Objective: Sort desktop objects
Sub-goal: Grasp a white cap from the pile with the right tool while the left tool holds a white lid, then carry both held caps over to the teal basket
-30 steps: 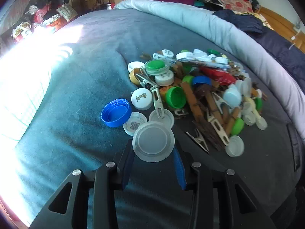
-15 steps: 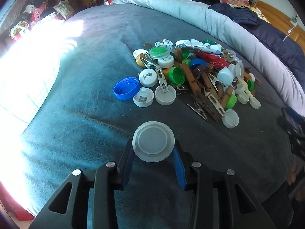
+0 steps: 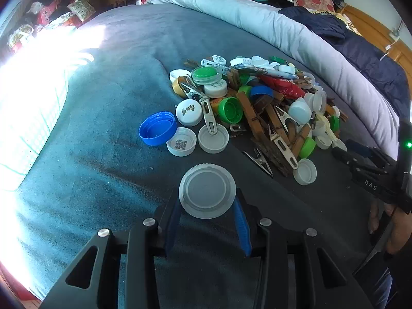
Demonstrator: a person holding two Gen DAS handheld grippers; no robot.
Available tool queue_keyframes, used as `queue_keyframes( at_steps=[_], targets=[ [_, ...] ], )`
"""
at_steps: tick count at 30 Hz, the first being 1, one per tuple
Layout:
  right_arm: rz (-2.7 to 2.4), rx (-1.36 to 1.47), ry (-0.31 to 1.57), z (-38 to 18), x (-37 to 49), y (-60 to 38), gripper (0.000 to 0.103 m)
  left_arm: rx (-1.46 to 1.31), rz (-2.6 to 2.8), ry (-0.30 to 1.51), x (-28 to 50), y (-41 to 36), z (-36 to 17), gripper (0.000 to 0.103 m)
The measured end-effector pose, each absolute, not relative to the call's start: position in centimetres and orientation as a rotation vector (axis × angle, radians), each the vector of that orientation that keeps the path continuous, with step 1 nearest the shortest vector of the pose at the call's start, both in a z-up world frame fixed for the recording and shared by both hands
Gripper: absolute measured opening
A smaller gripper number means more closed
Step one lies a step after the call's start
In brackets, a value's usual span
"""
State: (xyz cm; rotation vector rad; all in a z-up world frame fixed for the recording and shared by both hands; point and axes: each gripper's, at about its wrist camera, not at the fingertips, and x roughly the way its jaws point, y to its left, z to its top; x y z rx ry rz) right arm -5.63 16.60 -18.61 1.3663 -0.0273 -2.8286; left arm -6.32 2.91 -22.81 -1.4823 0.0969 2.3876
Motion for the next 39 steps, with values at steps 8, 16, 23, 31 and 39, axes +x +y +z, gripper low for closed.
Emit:
queue_keyframes(
  at_steps=[8, 16, 23, 31, 39],
  targets=[
    [-2.827, 1.361, -0.071, -18.0, -5.2, 16.4, 0.03, -1.426, 2.407, 0.121, -5.8, 2.4, -21.0, 0.04],
    [-2.876, 1.21, -0.083, -11.9, -3.5, 14.6, 0.03, -1.285, 2.525, 0.102, -4.4, -0.4, -15.7, 0.04],
    [-2.873, 1.059, -0.083, -5.8, -5.4, 11.3, 0.03, -1.152, 2.682, 0.06, -4.0, -5.3, -9.4, 0.04],
    [-2.82, 0.885, -0.041, 0.8, -7.9, 4.1, 0.03, -1.074, 2.823, -0.038, -4.6, -12.3, -4.7, 0.04],
    [-2.732, 0.745, 0.033, 7.0, -10.8, -4.7, 0.03, -1.031, 2.948, -0.121, -5.7, -19.3, -1.2, 0.04]
  ],
)
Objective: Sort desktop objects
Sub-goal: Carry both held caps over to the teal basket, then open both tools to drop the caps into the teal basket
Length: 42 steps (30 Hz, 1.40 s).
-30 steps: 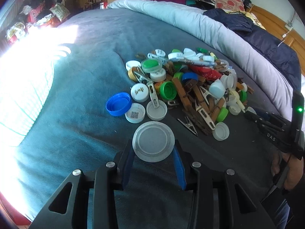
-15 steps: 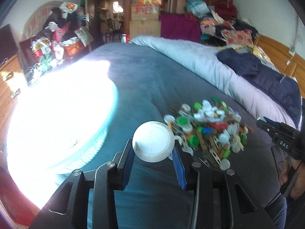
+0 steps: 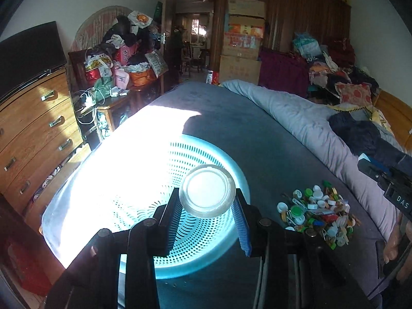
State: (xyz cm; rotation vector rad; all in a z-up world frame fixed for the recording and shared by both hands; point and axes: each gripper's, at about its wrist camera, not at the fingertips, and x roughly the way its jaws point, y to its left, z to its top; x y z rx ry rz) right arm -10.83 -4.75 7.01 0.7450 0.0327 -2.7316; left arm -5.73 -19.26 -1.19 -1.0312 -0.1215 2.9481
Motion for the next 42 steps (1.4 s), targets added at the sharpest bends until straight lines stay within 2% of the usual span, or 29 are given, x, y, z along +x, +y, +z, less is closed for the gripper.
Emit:
queue_keyframes(
  at_steps=[5, 11, 16, 22, 35, 36, 38, 39, 42],
  targets=[
    [-2.663, 0.683, 0.1, 10.3, -12.9, -11.3, 0.03, -1.041, 3.0, -0.167, -7.2, -23.7, 0.4, 0.04],
    [-2.587, 0.686, 0.11, 11.6, -15.8, -17.3, 0.03, -1.082, 3.011, -0.173, -9.4, -27.2, 1.3, 0.04],
    [-2.503, 0.795, 0.111, 10.4, -18.7, -20.9, 0.03, -1.217, 2.959, -0.173, -11.8, -28.8, 0.5, 0.04],
    [-2.361, 1.016, 0.105, 6.7, -21.6, -24.2, 0.03, -1.475, 2.805, -0.174, -16.3, -29.4, -3.2, 0.04],
    [-2.287, 1.076, 0.116, 5.4, -23.2, -27.2, 0.031, -1.548, 2.789, -0.161, -18.6, -29.5, -6.2, 0.04],
    [-2.295, 1.066, 0.111, 5.5, -23.3, -27.2, 0.032, -1.553, 2.79, -0.149, -18.4, -29.4, -6.3, 0.041],
    [-2.304, 1.059, 0.085, 5.8, -23.4, -26.9, 0.049, -1.568, 2.825, -0.086, -18.3, -29.3, -6.6, 0.044],
    [-2.311, 1.049, 0.073, 6.0, -23.5, -26.8, 0.062, -1.568, 2.835, -0.069, -18.1, -29.2, -6.5, 0.045],
    [-2.336, 1.005, 0.068, 7.1, -22.7, -26.0, 0.064, -1.547, 2.838, -0.102, -17.6, -29.6, -6.7, 0.049]
  ],
)
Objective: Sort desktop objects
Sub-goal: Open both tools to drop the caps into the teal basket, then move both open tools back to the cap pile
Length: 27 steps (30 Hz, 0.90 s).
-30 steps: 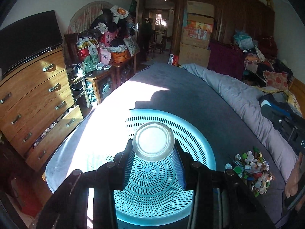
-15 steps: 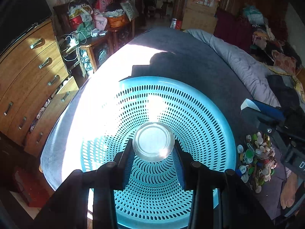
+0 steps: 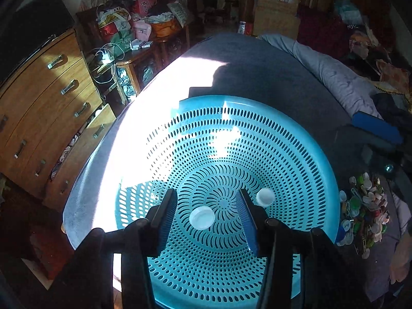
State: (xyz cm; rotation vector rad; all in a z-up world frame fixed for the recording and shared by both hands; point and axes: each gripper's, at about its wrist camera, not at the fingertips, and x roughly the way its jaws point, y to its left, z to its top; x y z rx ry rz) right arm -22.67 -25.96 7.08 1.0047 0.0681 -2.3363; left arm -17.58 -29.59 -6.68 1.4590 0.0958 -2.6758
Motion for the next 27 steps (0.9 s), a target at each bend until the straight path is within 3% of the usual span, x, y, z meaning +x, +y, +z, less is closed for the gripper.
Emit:
queue_keyframes(
  at_steps=[8, 11, 12, 14, 15, 17, 21, 27],
  targets=[
    [-2.396, 0.892, 0.002, 9.3, -18.9, -22.0, 0.073, 1.322, -2.773, 0.11, -15.5, -28.0, -5.0, 0.051],
    [-2.411, 0.879, -0.039, 8.2, -16.2, -18.8, 0.075, 1.253, -2.933, 0.214, -12.8, -25.9, -3.3, 0.054],
    [-2.426, 0.872, -0.048, 7.7, -15.0, -17.4, 0.075, 1.229, -3.011, 0.258, -11.8, -25.1, -3.0, 0.056],
    [-2.463, 0.863, -0.056, 6.4, -12.7, -14.7, 0.076, 1.178, -3.152, 0.311, -9.4, -22.6, -2.7, 0.076],
    [-2.489, 0.864, -0.056, 5.7, -11.4, -13.2, 0.077, 1.161, -3.217, 0.313, -8.1, -21.1, -2.6, 0.08],
    [-2.531, 0.886, -0.065, 4.1, -9.4, -10.1, 0.078, 1.187, -3.306, 0.218, -5.9, -17.4, -3.1, 0.083],
    [-2.625, 0.943, -0.038, 0.8, -4.9, -4.8, 0.078, 1.229, -3.362, -0.162, -2.4, -10.5, -5.8, 0.083],
    [-2.775, 1.076, 0.046, -4.0, 1.1, 2.3, 0.08, 1.529, -3.292, -0.229, -2.0, -6.7, -13.9, 0.083]
  ],
)
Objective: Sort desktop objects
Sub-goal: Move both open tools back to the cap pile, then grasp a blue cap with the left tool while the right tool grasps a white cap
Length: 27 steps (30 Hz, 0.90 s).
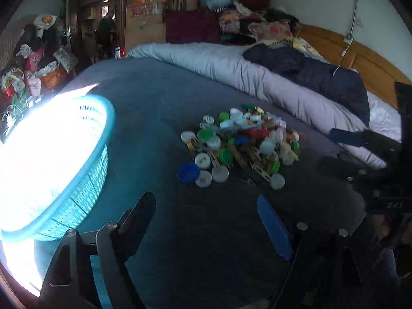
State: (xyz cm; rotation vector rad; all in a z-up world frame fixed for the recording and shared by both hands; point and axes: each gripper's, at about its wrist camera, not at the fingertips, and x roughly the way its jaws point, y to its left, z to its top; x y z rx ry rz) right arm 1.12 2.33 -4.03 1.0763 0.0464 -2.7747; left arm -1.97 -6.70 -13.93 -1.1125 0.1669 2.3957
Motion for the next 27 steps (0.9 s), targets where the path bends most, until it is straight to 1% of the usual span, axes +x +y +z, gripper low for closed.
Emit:
queue_keyframes(
  at_steps=[2, 6, 14, 16, 19, 21, 24, 25, 27],
  targets=[
    [-2.798, 1.135, 0.026, -5.5, 2.3, 4.2, 0.08, -1.161, 2.378, 0.185, -2.4, -6.4, -16.3, 0.083],
    [-2.815, 1.24, -0.046, -8.6, 4.5, 7.1, 0.08, -1.22, 2.365, 0.153, -3.7, -6.5, -19.5, 0.083],
    [-2.789, 1.281, -0.175, -10.8, 5.5, 8.5, 0.08, -1.22, 2.355, 0.26, -7.6, -4.0, -22.3, 0.083],
    [-2.781, 1.274, -0.173, -10.9, 5.4, 8.5, 0.08, -1.248, 2.368, 0.207, -9.5, -4.0, -23.0, 0.083],
    [-2.777, 1.271, -0.175, -11.1, 5.5, 8.8, 0.08, -1.284, 2.383, 0.072, -12.1, -4.5, -23.5, 0.083],
    [-2.778, 1.278, -0.183, -11.3, 5.4, 9.2, 0.08, -1.291, 2.393, 0.053, -13.0, -4.2, -23.6, 0.083],
    [-2.779, 1.297, -0.203, -11.6, 5.2, 9.9, 0.08, -1.313, 2.377, 0.09, -13.5, -3.2, -24.1, 0.083],
    [-2.778, 1.303, -0.21, -11.8, 5.1, 10.1, 0.08, -1.32, 2.381, 0.102, -13.7, -3.0, -24.3, 0.081],
    [-2.773, 1.309, -0.22, -12.0, 4.8, 10.4, 0.08, -1.327, 2.397, 0.122, -13.8, -2.8, -24.5, 0.064]
  ],
)
